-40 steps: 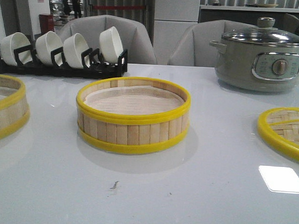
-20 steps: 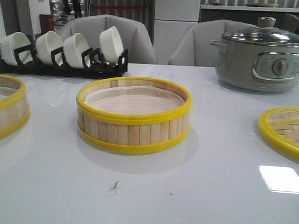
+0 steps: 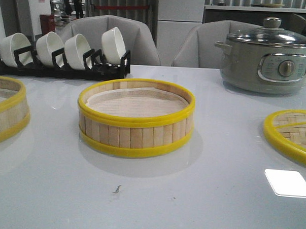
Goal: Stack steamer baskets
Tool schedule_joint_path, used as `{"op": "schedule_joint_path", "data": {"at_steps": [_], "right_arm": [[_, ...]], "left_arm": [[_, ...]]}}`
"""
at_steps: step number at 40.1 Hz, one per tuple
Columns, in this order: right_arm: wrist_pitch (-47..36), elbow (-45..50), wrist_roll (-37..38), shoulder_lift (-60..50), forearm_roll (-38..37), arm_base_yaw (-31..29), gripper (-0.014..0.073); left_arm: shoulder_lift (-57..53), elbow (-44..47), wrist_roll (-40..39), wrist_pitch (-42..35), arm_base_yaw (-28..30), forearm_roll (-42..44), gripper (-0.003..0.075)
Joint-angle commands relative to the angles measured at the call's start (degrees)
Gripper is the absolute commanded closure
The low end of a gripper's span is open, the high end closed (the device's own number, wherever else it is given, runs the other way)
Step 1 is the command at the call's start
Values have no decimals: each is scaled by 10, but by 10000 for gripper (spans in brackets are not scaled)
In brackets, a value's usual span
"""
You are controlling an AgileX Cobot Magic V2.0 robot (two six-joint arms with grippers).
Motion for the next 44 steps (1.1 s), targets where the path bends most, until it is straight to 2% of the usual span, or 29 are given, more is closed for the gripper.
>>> {"op": "schedule_joint_path", "data": {"at_steps": [1,10,19,22,25,28,30,33,36,44], "right_arm": [[-24,-32,0,36,0,1,541],[-6,-32,0,61,0,1,541],[-32,-32,-11,61,-7,1,541],[-32,-32,-25,61,-24,1,505],[-32,-32,-30,61,-39,1,409],[-33,-32,-30,61,-54,1,242],[-37,-32,-30,61,-55,1,183],[-46,-32,-30,61,-54,1,190],[-52,-32,-30,61,-54,1,217],[-54,-32,-30,61,-54,1,223]], "left_arm": [[-5,-21,-2,-36,-3,-3,635],[-5,-21,-2,-18,-3,-3,635],[-5,-21,-2,-23,-3,6,634],[-5,-21,-2,-23,-3,6,629],[-4,-21,-1,-23,-3,10,588],[-3,-21,6,-28,-3,10,507],[-2,-21,8,-35,-3,14,433],[-1,-21,8,-40,-3,14,337],[6,-21,8,-40,-3,14,284],[48,-21,8,-1,-3,10,275]]}}
